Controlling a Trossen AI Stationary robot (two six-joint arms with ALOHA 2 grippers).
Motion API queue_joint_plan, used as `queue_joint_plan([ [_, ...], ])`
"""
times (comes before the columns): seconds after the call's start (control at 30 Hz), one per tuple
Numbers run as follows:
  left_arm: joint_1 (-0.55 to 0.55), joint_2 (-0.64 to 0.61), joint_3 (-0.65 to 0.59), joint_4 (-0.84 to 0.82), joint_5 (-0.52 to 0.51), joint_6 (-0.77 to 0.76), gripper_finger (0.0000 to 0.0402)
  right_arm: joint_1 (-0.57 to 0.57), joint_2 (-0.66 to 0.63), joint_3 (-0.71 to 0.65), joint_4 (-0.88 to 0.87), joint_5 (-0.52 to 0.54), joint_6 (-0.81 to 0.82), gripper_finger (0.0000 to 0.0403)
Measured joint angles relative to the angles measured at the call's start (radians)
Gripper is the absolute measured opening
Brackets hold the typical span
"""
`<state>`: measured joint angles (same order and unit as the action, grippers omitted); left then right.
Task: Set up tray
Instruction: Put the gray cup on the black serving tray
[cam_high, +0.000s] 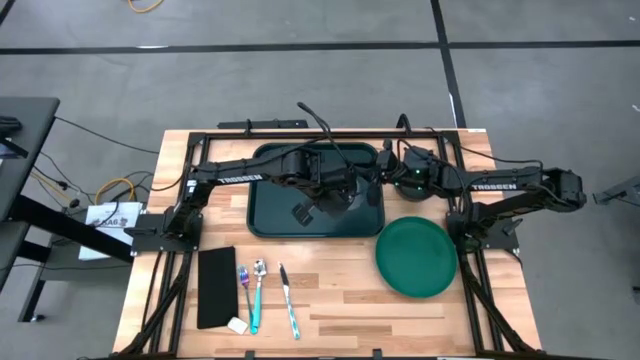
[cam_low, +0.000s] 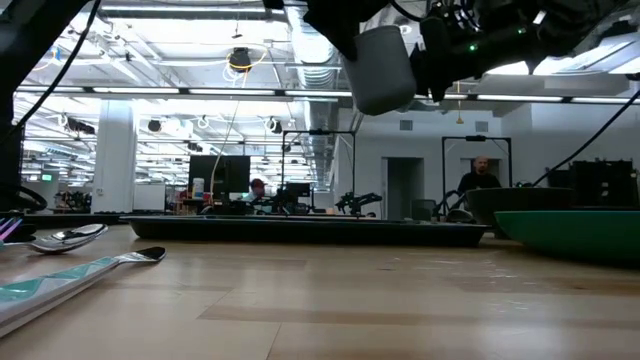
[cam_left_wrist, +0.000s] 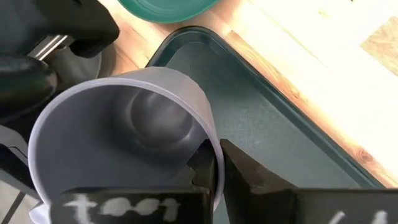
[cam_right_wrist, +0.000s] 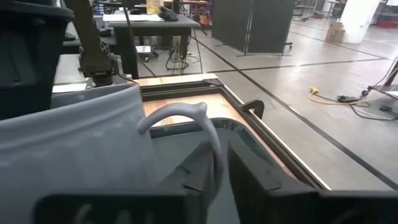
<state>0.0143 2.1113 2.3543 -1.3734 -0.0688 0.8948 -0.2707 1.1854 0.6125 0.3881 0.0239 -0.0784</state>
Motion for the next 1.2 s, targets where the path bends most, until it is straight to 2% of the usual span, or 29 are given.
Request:
queue_joint_plan([
  [0.1, 0.000, 0.000, 0.000, -0.004, -0.007, -0.002, 0.0000, 0.000, 0.000, 0.000, -0.002, -0.001, -0.005, 0.0011],
  [0.5, 0.000, 0.000, 0.000, -0.001, -0.068, -0.101, 0.0011, 0.000, 0.000, 0.000, -0.016, 0.037, 0.027, 0.0005],
  [0.67, 0.006, 0.002, 0.000, -0.001, -0.201, -0.230, 0.0031, 0.000, 0.000, 0.000, -0.024, 0.129, 0.034, 0.0003],
  [1.0, 0.078, 0.002, 0.000, -0.011, -0.247, -0.501, 0.0085, -0.001, 0.000, 0.000, -0.031, 0.311, 0.044, 0.0001],
  [1.2, 0.133, 0.002, 0.000, -0.011, -0.329, -0.694, 0.0114, -0.021, 0.000, 0.000, -0.037, 0.416, 0.103, 0.0001],
])
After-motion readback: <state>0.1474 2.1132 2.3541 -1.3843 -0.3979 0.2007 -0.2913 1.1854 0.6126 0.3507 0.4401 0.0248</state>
